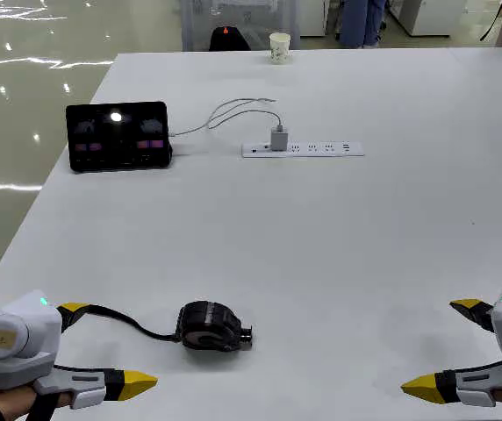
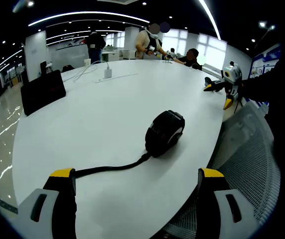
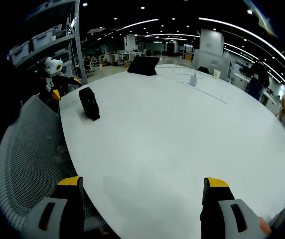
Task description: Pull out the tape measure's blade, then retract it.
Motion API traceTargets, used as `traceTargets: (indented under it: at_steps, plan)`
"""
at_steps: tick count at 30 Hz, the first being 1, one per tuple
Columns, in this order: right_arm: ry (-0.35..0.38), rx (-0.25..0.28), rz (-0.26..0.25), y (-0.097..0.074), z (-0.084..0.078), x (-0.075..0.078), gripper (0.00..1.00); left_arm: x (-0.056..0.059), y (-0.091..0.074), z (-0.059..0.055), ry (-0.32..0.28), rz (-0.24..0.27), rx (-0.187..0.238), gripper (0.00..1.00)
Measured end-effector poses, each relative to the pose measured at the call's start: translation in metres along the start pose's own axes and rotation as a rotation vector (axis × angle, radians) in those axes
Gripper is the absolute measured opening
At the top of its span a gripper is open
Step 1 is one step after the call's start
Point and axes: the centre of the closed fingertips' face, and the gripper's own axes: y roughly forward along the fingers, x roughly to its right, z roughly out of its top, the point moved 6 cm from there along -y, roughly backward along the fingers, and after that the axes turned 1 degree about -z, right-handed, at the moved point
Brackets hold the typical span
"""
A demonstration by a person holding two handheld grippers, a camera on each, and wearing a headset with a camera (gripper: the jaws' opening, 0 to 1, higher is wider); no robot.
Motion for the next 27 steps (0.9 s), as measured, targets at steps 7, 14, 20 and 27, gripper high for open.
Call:
traceTargets:
  at_steps: [7,14,20,27]
  plan:
    - [-0.005,0.004,0.001,-0.0002,-0.0004,0.0013,0.99,0.0002,0.0008,0.0003,0.001,-0.008,-0.003,0.99]
    - [-0.002,-0.003,0.01,0.0007,-0.0016,0.0019,0.99,0.0013,0.0003,0.0007,0.005,-0.01,-0.005,0.99]
    - [0.018,0.002,0.049,0.0024,0.0002,-0.0026,0.99,0.0024,-0.0002,0.0005,0.011,-0.026,-0.009,0.99]
    - [-0.001,0.014,0.063,0.0052,0.002,-0.0001,0.99,0.003,0.0013,0.0022,0.021,-0.047,-0.015,0.99]
